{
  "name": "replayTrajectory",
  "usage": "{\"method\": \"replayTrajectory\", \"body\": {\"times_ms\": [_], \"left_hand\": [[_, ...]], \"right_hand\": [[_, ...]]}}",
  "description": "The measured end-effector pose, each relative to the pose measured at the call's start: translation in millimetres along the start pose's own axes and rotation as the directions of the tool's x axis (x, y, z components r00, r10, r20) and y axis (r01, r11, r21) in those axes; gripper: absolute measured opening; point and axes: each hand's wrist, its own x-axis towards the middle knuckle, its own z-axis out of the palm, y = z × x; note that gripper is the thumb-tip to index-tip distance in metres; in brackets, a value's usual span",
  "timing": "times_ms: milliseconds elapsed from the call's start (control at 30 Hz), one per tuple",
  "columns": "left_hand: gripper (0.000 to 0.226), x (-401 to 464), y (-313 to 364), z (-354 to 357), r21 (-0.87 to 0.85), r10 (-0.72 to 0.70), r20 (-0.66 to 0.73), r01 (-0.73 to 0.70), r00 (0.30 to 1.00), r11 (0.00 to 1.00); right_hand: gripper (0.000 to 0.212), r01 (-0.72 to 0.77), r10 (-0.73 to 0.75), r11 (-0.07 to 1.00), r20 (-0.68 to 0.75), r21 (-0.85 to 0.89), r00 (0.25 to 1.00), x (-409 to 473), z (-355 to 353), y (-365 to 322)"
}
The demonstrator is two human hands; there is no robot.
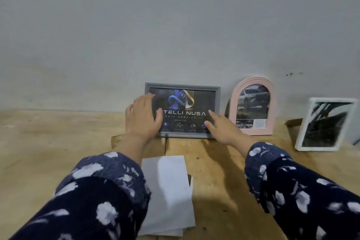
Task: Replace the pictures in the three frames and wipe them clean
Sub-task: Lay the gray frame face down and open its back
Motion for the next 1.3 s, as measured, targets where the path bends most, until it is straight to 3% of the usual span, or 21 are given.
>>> {"method": "replayTrajectory", "body": {"times_ms": [200,367,533,833,1167,1300], "left_hand": [[0.05,43,-18,48,-0.098,-0.266,0.085,0.274,0.96,0.957],[0.041,76,-26,89,-0.23,-0.495,0.188,0.528,0.848,0.817],[0.052,96,-30,108,-0.268,-0.603,0.257,0.655,0.755,0.706],[0.059,91,-19,95,-0.378,-0.664,0.263,0.708,0.7,0.596],[0.069,47,17,49,-0.548,-0.631,0.237,0.638,0.739,0.541],[0.078,24,44,39,-0.587,-0.583,0.269,0.61,0.767,0.532]], "right_hand": [[0.068,-0.191,0.196,0.954,-0.002,0.231,0.981,59,0,35],[0.066,-0.335,0.361,0.819,0.036,0.465,0.932,103,6,44],[0.062,-0.374,0.415,0.766,0.042,0.523,0.909,123,17,47],[0.063,-0.348,0.423,0.662,0.052,0.664,0.904,125,15,34],[0.066,-0.28,0.437,0.58,-0.002,0.765,0.899,56,-21,31],[0.072,-0.284,0.567,0.422,-0.006,0.861,0.824,17,-43,46]]}}
